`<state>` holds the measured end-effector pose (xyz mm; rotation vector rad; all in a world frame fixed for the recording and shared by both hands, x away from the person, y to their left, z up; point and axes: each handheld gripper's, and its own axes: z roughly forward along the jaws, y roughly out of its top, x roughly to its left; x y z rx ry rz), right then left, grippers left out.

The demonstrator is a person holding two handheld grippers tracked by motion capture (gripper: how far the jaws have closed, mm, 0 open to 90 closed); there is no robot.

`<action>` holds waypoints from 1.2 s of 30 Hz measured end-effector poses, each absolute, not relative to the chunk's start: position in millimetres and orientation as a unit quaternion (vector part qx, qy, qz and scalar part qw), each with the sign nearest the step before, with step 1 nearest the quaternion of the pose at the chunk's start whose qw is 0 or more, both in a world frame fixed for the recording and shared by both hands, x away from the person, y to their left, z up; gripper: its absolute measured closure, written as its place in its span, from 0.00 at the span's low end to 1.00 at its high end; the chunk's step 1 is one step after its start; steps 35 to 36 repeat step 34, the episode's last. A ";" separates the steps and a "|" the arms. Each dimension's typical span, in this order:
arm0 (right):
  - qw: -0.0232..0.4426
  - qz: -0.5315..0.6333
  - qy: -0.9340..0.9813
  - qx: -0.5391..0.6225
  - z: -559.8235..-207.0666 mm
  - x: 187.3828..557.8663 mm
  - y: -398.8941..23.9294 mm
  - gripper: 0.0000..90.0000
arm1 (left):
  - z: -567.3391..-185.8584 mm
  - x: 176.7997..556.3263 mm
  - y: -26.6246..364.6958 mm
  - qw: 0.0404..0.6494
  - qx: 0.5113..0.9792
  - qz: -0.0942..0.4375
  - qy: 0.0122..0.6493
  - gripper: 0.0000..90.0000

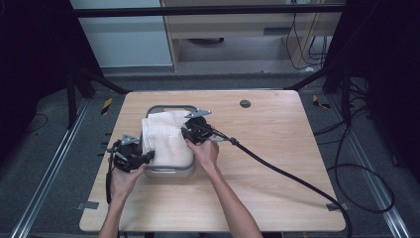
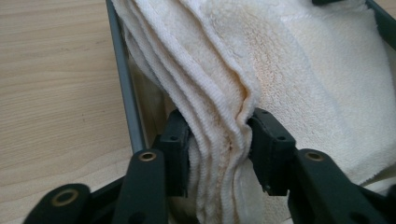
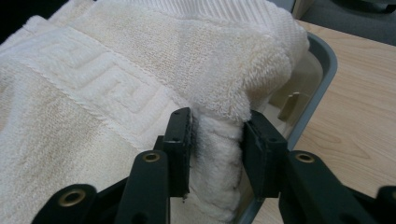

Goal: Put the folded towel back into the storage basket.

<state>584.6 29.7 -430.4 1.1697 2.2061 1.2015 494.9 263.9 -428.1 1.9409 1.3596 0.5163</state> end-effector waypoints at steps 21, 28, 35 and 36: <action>0.218 0.488 0.758 0.373 -392.9 560.0 -7.7 0.51 | -390.1 470.3 265.6 0.425 0.716 0.272 0.482 0.48; 0.217 0.508 0.750 0.363 -378.4 539.6 -46.2 0.32 | -389.6 462.4 261.2 0.437 0.726 0.271 0.457 0.40; 0.222 0.504 0.753 0.359 -378.0 517.3 -90.5 0.24 | -395.7 454.7 261.9 0.441 0.735 0.266 0.441 0.36; 0.222 0.504 0.753 0.359 -378.0 517.3 -90.5 0.24 | -395.7 454.7 261.9 0.441 0.735 0.266 0.441 0.36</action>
